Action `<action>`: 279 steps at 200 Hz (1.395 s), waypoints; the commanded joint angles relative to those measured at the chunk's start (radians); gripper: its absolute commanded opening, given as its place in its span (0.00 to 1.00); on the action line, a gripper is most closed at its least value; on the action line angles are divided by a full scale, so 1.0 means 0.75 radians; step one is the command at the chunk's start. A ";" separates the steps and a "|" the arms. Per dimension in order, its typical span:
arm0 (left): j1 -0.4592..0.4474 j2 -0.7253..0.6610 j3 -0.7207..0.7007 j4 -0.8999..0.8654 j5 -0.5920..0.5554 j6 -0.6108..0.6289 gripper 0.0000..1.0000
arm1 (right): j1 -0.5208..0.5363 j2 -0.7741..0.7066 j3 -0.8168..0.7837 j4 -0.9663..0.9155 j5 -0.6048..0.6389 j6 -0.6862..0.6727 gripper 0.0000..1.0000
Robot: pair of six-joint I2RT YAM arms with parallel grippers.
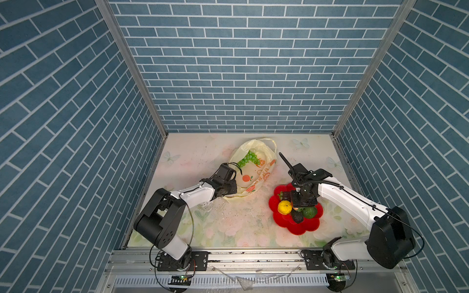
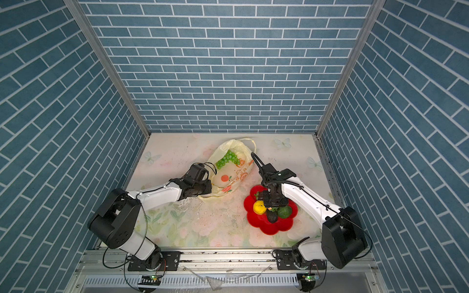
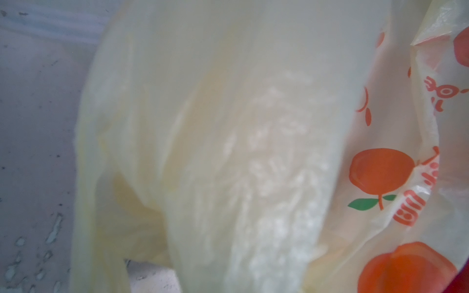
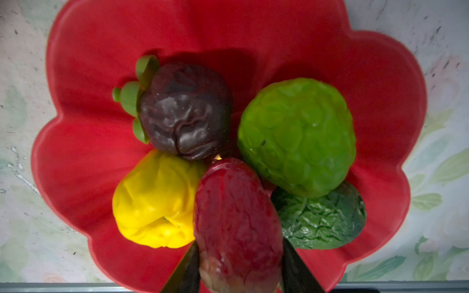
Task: Take fruits out of the plastic bag
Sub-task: Place the fruit on the plate.
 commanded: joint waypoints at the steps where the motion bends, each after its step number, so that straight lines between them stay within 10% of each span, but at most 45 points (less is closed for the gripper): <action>1: 0.010 -0.009 0.007 -0.030 -0.005 0.009 0.12 | -0.006 0.017 -0.034 -0.006 0.036 -0.014 0.50; 136: 0.010 -0.018 -0.003 -0.036 -0.010 0.006 0.13 | -0.007 -0.003 0.109 -0.106 0.105 -0.039 0.71; 203: 0.010 -0.108 -0.021 -0.086 -0.025 -0.009 0.44 | -0.005 0.043 0.323 0.253 -0.029 0.017 0.69; 279: 0.014 -0.291 0.327 -0.768 -0.235 0.183 0.86 | 0.027 0.359 0.435 0.888 -0.227 0.221 0.67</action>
